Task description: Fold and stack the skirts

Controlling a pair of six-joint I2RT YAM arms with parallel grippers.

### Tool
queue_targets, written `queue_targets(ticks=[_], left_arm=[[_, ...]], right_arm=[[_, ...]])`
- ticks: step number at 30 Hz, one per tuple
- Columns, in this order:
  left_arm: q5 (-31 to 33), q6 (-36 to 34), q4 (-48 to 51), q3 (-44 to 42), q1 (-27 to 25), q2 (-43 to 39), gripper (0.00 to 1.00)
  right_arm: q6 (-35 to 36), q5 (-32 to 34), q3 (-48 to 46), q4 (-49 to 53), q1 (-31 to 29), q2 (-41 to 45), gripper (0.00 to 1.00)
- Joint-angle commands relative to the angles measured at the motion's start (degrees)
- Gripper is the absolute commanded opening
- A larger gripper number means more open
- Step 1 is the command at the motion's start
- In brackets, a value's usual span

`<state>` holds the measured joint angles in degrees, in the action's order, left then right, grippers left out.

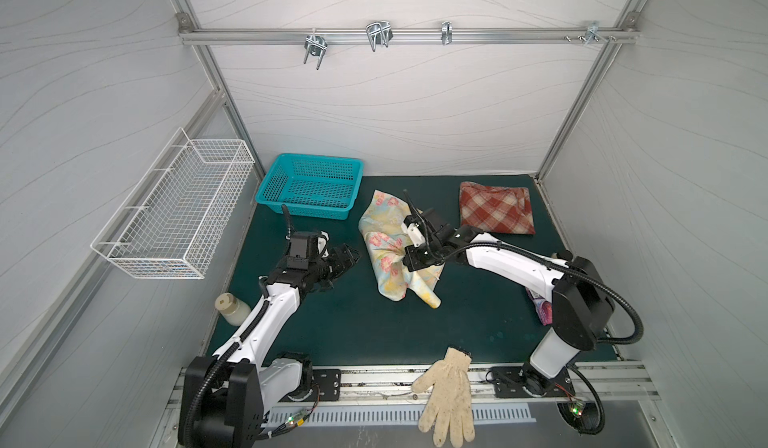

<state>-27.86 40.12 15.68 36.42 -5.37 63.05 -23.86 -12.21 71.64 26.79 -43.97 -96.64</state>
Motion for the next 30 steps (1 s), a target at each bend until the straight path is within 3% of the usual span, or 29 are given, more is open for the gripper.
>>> queue_targets(ticks=[1, 5, 10, 20, 30], left_arm=[[-1.80, -0.73, -1.78, -0.44, 0.22, 0.07, 0.87], [-4.44, 0.36, -3.21, -1.99, 0.10, -0.27, 0.95], [-5.37, 0.23, -5.02, -5.49, -1.71, -3.40, 0.95], [1.26, 0.72, -9.80, -7.42, -17.05, 0.68, 0.93], [4.75, 4.08, -20.25, -6.47, -23.99, 11.92, 0.90]], right_arm=[[-1.90, -10.63, -1.97, -2.28, 4.72, -3.02, 0.01], [-2.29, -15.31, -2.21, -5.27, 9.77, -8.43, 0.02], [-1.37, -17.19, -0.53, -6.62, 13.32, -14.26, 0.02], [-2.27, -19.50, 1.00, -9.78, 15.74, -19.64, 0.03], [-1.93, -20.03, 1.06, -11.21, 18.30, -23.67, 0.03]])
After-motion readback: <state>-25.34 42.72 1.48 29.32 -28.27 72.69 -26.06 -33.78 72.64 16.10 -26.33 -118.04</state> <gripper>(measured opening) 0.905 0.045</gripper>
